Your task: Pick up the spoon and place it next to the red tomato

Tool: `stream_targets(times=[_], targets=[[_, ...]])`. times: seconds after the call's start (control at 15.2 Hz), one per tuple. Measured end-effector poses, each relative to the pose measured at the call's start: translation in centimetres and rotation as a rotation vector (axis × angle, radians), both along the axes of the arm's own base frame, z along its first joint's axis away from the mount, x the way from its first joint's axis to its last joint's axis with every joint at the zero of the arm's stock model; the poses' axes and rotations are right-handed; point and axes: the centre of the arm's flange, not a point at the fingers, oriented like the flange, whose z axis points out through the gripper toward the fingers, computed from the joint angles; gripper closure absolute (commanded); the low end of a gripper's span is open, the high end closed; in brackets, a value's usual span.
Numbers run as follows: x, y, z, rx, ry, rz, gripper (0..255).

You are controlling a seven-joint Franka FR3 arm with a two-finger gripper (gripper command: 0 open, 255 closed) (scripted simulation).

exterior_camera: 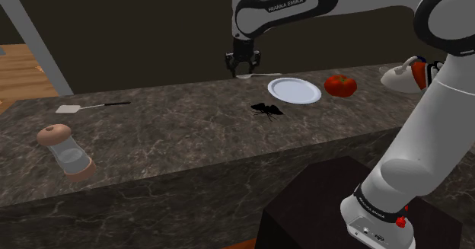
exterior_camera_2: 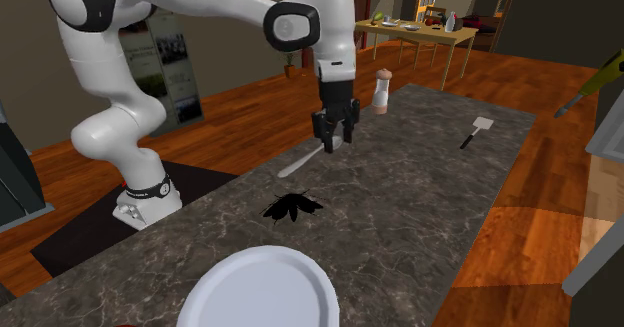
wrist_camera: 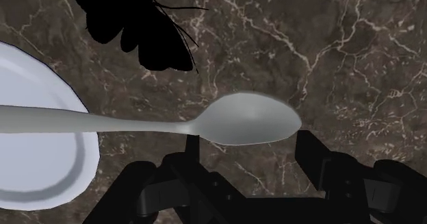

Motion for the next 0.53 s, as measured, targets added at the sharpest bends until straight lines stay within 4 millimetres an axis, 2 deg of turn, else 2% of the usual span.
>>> stream_targets(times=[0.53], targets=[[-6.1,-8.5,0.2,0.0,0.0,0.0,255]])
